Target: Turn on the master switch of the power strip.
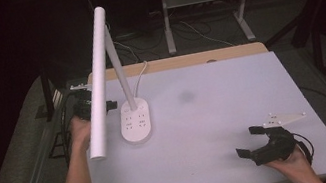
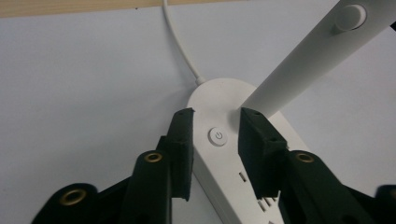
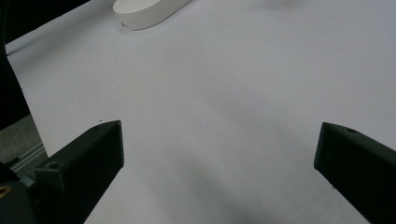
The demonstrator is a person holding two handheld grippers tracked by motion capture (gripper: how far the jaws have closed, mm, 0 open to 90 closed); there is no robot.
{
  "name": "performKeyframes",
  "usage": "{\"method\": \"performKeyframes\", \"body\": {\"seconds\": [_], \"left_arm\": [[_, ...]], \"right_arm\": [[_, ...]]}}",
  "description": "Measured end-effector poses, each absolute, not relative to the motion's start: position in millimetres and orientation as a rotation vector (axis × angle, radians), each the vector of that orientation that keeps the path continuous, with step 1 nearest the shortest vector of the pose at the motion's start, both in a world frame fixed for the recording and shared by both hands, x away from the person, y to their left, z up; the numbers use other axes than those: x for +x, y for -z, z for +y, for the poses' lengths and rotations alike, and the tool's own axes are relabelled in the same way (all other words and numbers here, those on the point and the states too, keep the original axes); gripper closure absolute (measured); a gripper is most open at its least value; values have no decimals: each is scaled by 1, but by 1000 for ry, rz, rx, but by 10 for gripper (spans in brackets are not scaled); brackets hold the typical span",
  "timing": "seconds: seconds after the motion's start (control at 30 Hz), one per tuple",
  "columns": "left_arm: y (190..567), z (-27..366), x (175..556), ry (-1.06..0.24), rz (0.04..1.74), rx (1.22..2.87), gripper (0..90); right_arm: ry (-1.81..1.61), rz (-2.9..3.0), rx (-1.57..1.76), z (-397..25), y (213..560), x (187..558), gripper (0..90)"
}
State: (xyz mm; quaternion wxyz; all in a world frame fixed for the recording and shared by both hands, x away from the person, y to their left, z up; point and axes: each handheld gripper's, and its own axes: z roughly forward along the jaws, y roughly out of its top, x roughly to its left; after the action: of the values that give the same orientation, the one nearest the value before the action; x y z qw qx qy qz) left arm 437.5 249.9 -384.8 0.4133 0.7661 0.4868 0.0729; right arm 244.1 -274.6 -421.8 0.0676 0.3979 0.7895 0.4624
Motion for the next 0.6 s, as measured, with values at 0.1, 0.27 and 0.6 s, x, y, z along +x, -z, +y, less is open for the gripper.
{"method": "performKeyframes", "body": {"seconds": [0.1,0.27,0.6], "left_arm": [[386,248,438,-182,1220,1928,745],[389,243,439,-191,1212,1933,793],[396,233,442,-189,1212,1950,893]], "right_arm": [[-1393,2381,1194,-275,422,244,10],[-1392,2388,1193,-274,422,244,10],[-1385,2398,1191,-274,422,244,10]]}}
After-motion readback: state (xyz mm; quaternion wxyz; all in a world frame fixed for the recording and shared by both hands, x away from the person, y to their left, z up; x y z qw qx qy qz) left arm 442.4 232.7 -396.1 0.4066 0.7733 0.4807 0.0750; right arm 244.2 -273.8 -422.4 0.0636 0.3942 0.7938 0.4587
